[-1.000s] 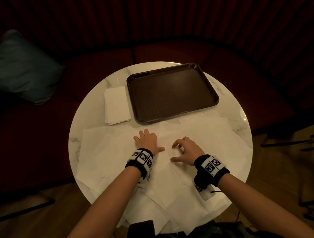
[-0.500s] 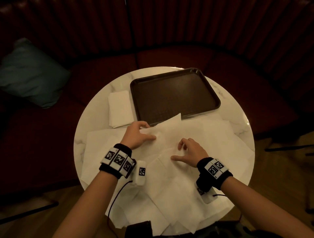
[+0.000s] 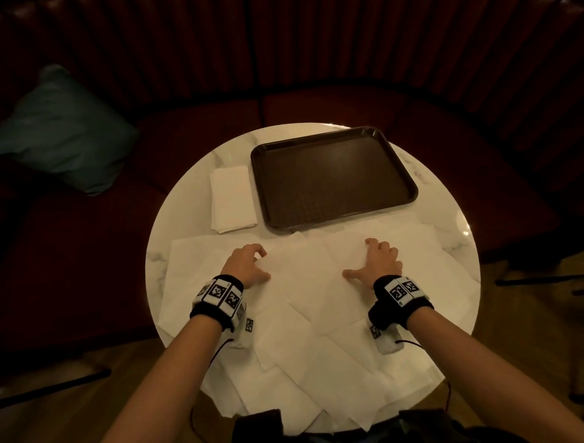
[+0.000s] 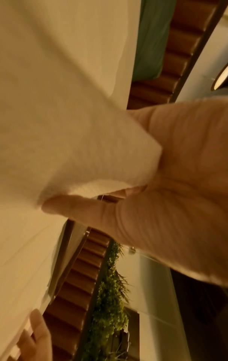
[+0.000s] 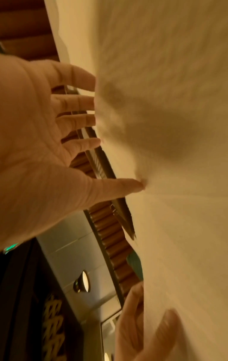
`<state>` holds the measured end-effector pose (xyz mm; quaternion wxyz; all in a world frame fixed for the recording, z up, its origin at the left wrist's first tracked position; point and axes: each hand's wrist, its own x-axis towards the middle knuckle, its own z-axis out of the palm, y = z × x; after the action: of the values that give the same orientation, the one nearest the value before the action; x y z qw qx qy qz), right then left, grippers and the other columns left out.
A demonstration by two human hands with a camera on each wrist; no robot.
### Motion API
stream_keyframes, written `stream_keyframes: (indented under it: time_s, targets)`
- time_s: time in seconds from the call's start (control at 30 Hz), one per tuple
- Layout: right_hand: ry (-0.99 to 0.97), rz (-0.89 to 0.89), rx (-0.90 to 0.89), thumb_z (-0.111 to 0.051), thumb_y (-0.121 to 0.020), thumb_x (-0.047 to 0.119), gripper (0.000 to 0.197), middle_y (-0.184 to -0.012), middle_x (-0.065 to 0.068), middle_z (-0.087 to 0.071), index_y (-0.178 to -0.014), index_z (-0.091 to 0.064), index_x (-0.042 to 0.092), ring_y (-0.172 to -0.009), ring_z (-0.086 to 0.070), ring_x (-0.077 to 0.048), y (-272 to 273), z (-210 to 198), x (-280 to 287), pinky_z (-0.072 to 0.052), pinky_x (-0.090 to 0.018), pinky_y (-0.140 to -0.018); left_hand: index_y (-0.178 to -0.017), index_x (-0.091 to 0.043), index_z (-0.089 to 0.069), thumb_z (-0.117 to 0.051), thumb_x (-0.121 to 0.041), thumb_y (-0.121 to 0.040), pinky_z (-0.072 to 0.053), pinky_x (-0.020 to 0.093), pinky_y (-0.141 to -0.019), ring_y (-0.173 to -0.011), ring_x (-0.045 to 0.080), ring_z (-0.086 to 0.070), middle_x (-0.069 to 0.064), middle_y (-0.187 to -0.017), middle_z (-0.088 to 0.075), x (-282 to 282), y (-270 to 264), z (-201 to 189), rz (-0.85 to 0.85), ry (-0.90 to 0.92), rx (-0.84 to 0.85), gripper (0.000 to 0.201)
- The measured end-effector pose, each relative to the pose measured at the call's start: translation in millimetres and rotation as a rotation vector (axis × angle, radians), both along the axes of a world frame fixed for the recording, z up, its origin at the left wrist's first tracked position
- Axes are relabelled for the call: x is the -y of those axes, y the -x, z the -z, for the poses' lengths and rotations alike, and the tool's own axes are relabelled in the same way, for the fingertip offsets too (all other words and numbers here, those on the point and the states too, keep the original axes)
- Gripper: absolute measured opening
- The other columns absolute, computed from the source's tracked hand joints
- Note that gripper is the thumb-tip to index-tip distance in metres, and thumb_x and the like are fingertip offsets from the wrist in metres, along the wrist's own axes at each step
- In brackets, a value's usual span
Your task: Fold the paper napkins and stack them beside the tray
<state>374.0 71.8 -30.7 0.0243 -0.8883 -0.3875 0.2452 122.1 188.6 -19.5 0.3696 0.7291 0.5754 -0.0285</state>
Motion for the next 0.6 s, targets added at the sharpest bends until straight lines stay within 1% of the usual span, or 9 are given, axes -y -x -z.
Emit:
stream_keyframes:
  time_s: [0.1,0.17,0.27,0.33,0.37,0.4,0.47,0.53,0.6]
  targets:
    - [0.014,0.039,0.019,-0.082,-0.063,0.053,0.106,-0.140,-0.010,-0.037,-0.145,-0.023,0.018,-0.130,-0.035,-0.032,-3,5,-5,-0.034,-0.046,-0.102,-0.111,-0.024,-0.058,-0.080,-0.022,-0.071,-0.049,0.032,-0.089,-0.101,0.023,-0.061,0.008,-0.117,-0.062,-2,-2,3,0.032,-0.022,-0.063,0.045]
    - [0.016,0.082,0.036,-0.083,-0.059,0.056,0.113,-0.141,-0.011,-0.037,-0.146,-0.021,0.018,-0.131,-0.035,-0.033,-8,5,-8,-0.033,-0.048,-0.103,-0.116,-0.026,-0.054,-0.077,-0.024,-0.074,-0.045,0.037,-0.093,-0.106,0.023,-0.058,0.004,-0.120,-0.061,-1,-5,5,0.084,-0.071,-0.150,0.048]
    - [0.052,0.114,0.048,-0.083,-0.054,0.061,0.118,-0.143,-0.010,-0.035,-0.145,-0.024,0.017,-0.132,-0.032,-0.034,-15,6,-12,-0.030,-0.052,-0.105,-0.130,-0.028,-0.043,-0.072,-0.035,-0.079,-0.033,0.045,-0.099,-0.122,0.024,-0.045,0.000,-0.132,-0.049,3,-13,1,0.224,-0.343,-0.358,0.060]
    - [0.059,0.122,0.029,-0.084,-0.053,0.061,0.116,-0.143,-0.009,-0.036,-0.145,-0.027,0.017,-0.133,-0.033,-0.034,-18,6,-14,-0.028,-0.053,-0.107,-0.133,-0.026,-0.042,-0.068,-0.042,-0.082,-0.032,0.045,-0.101,-0.126,0.023,-0.039,0.001,-0.135,-0.043,6,-21,-1,0.273,-0.480,-0.353,0.059]
    - [0.049,0.128,0.013,-0.085,-0.053,0.059,0.114,-0.143,-0.008,-0.038,-0.144,-0.029,0.019,-0.133,-0.035,-0.033,-19,7,-15,-0.027,-0.052,-0.107,-0.132,-0.024,-0.044,-0.066,-0.042,-0.084,-0.034,0.043,-0.101,-0.124,0.023,-0.041,0.002,-0.133,-0.045,7,-26,0,0.292,-0.476,-0.312,0.055]
    - [0.027,0.143,-0.011,-0.085,-0.054,0.057,0.111,-0.141,-0.007,-0.042,-0.143,-0.031,0.020,-0.131,-0.038,-0.032,-21,7,-16,-0.027,-0.051,-0.107,-0.130,-0.022,-0.047,-0.066,-0.039,-0.086,-0.037,0.041,-0.100,-0.121,0.023,-0.045,0.003,-0.129,-0.050,8,-31,0,0.284,-0.411,-0.235,0.051]
    - [-0.043,0.183,-0.062,-0.086,-0.058,0.051,0.098,-0.134,-0.004,-0.053,-0.138,-0.038,0.023,-0.126,-0.047,-0.028,-23,6,-17,-0.028,-0.047,-0.104,-0.126,-0.018,-0.050,-0.068,-0.033,-0.086,-0.045,0.039,-0.095,-0.108,0.024,-0.056,0.006,-0.119,-0.059,12,-39,2,0.211,-0.188,-0.072,0.047]
    - [-0.116,0.194,-0.086,-0.083,-0.066,0.043,0.074,-0.119,0.000,-0.062,-0.129,-0.049,0.026,-0.116,-0.056,-0.024,-24,3,-16,-0.030,-0.043,-0.101,-0.126,-0.015,-0.049,-0.071,-0.029,-0.084,-0.049,0.037,-0.090,-0.100,0.025,-0.061,0.010,-0.114,-0.062,15,-45,6,0.131,-0.044,0.006,0.049]
    - [-0.214,0.211,-0.134,-0.080,-0.072,0.034,0.045,-0.097,0.002,-0.066,-0.112,-0.061,0.025,-0.102,-0.062,-0.022,-22,-3,-16,-0.039,-0.039,-0.096,-0.127,-0.013,-0.047,-0.073,-0.025,-0.083,-0.049,0.034,-0.084,-0.095,0.026,-0.062,0.012,-0.110,-0.061,18,-50,10,0.074,0.008,0.047,0.052]
